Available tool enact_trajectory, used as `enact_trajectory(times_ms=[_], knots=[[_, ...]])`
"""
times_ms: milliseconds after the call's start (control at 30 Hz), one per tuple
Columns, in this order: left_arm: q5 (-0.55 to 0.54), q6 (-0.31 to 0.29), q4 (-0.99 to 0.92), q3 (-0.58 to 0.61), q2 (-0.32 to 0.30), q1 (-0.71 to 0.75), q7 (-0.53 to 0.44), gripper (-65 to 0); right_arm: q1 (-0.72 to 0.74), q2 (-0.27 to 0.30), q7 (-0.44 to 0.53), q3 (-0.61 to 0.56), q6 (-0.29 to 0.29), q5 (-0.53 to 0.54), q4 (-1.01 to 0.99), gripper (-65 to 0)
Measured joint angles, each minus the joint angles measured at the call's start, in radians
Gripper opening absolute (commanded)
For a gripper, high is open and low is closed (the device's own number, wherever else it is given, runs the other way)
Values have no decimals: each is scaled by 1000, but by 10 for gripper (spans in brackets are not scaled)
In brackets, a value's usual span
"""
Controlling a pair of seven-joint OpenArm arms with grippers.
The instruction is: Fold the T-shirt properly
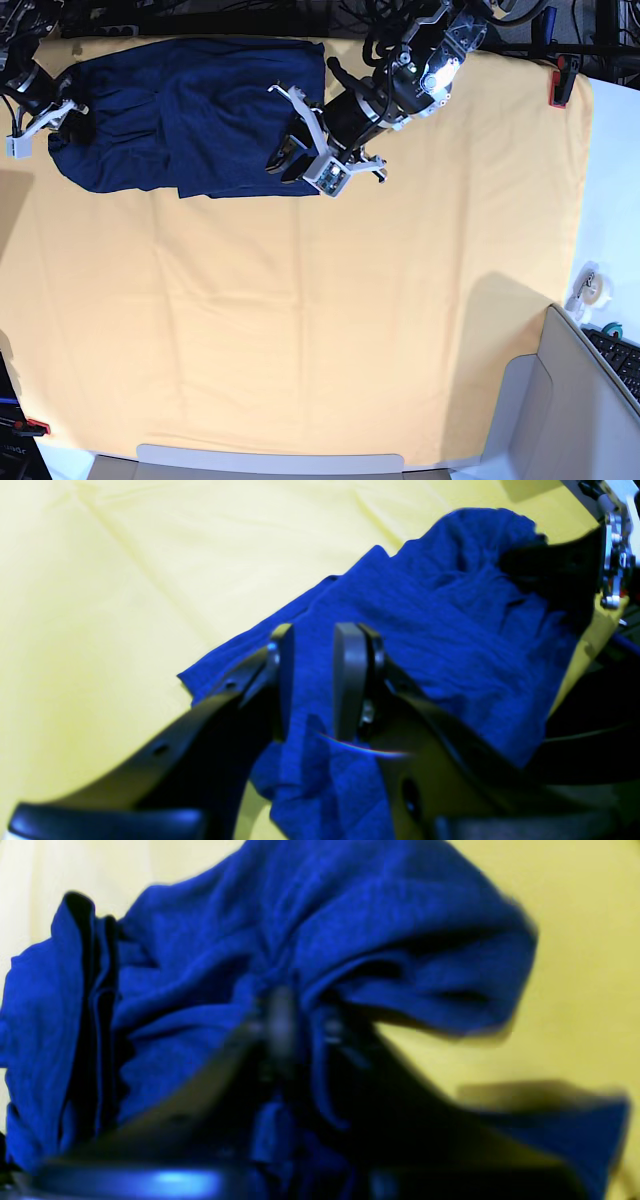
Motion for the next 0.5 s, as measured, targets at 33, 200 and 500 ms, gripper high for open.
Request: enact_trajectory(times_ms=[33, 200, 500], knots=[[0, 0, 0, 0, 0, 0, 0, -512, 0, 1, -1, -1, 0, 0, 2, -650], [0, 0, 0, 0, -2, 1, 0, -513, -21, -14, -76, -8, -17, -76, 150, -650], [0, 0, 32, -154, 0, 69, -11, -513, -101, -111, -105, -89, -58, -85, 629, -650]])
